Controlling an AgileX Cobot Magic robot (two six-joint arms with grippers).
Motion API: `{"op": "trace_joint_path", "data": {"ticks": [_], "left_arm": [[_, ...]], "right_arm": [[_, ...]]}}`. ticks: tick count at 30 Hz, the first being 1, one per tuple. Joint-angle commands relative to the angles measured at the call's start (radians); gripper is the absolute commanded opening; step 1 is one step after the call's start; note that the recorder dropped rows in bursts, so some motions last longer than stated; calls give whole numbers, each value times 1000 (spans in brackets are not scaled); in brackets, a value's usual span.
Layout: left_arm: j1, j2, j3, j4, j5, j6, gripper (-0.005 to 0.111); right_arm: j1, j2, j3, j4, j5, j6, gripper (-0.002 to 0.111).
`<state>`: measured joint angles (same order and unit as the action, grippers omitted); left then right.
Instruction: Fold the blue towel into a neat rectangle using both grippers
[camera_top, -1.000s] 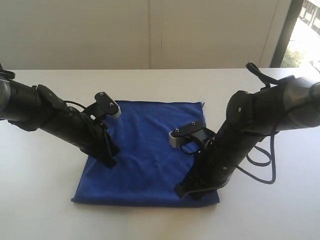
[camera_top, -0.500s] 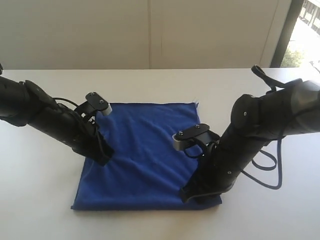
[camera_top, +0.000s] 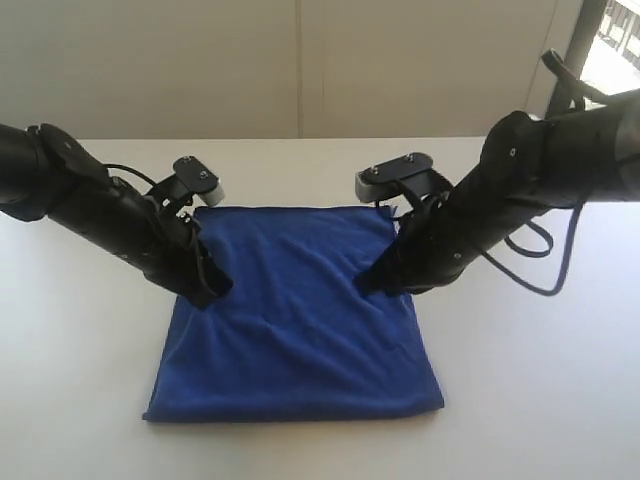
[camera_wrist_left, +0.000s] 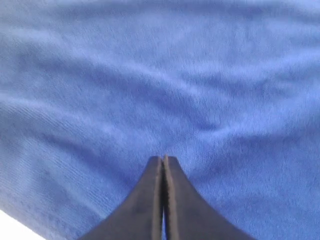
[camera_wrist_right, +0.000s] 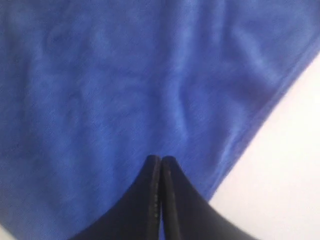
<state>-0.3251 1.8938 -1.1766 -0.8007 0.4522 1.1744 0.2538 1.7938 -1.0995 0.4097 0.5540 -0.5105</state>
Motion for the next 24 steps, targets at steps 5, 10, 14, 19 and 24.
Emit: {"op": "trace_joint_path", "data": {"ticks": [5,10,14,19,24], "left_arm": [[3,16,1,85,12,-55,0],[3,16,1,90,12,-57,0],[9,-3,1,198,24,-155,0],[46,14,-1,116,86,-218,0],[44,82,-1,-22,93,-138,0]], "right_arm": [[-87,186,-128,-6,35,11,0],[-87,220,-135,3,39,11,0],[-87,194,-136,-2,51,11,0],[-87,142,-170,12,71,9,0],[-87,213,-191,58,95,-7,0]]}}
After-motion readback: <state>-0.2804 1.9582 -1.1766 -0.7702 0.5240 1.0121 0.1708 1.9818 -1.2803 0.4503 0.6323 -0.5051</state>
